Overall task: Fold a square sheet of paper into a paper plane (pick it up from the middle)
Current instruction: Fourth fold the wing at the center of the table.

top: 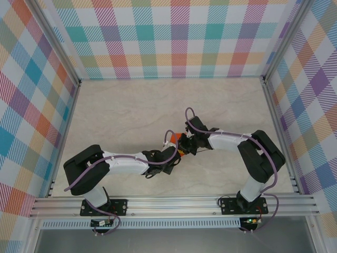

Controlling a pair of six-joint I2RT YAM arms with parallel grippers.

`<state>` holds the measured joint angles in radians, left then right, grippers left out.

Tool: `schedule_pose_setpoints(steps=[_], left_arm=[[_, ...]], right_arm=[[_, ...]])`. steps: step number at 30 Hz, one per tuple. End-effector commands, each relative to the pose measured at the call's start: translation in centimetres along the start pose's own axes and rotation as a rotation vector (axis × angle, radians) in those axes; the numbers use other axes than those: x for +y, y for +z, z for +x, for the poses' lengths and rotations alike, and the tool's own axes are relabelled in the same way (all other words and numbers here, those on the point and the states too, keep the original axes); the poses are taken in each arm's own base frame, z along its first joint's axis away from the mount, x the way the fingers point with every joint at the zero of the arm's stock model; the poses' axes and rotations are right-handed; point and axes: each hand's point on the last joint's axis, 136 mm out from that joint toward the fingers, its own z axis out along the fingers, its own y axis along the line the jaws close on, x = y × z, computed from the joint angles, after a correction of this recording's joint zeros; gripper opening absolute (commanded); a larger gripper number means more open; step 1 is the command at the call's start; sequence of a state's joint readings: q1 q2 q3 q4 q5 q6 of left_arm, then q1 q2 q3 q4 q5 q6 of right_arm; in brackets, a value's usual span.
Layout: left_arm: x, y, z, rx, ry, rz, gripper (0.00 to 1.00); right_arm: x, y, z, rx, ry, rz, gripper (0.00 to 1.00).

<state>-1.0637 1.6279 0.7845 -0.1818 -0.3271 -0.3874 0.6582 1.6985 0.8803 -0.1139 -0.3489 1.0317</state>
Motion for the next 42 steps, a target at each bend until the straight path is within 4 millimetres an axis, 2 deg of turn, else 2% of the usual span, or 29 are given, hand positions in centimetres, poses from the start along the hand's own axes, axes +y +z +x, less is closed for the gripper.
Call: schedule_pose_setpoints(steps=[1, 6, 13, 17, 23, 31, 42], left_arm=[[-0.2, -0.9, -1.0, -0.029, 0.012, -0.004, 0.14], [0.5, -1.1, -0.9, -0.038, 0.009, -0.035, 0.24], [1.1, -0.9, -0.8, -0.033, 0.029, -0.069, 0.26], [1.0, -0.9, -0.8, -0.039, 0.041, -0.067, 0.26], [0.7, -0.9, -1.0, -0.044, 0.042, -0.050, 0.18], [0.6, -1.0, -1.1, -0.045, 0.028, -0.042, 0.19], [0.0, -1.5, -1.4, -0.063, -0.017, 0.000, 0.26]], right_arm=[[0.5, 0.0, -0.1, 0.004, -0.010, 0.001, 0.11], [0.5, -0.4, -0.2, -0.008, -0.012, 0.006, 0.08], [0.6, -0.3, -0.1, -0.003, -0.011, -0.002, 0.07], [0.8, -0.3, -0.2, -0.002, -0.012, -0.006, 0.07], [0.7, -0.3, -0.1, 0.002, -0.011, -0.001, 0.07], [0.6, -0.2, -0.1, 0.003, -0.008, 0.003, 0.09], [0.3, 0.0, -0.1, 0.005, -0.005, 0.006, 0.09]])
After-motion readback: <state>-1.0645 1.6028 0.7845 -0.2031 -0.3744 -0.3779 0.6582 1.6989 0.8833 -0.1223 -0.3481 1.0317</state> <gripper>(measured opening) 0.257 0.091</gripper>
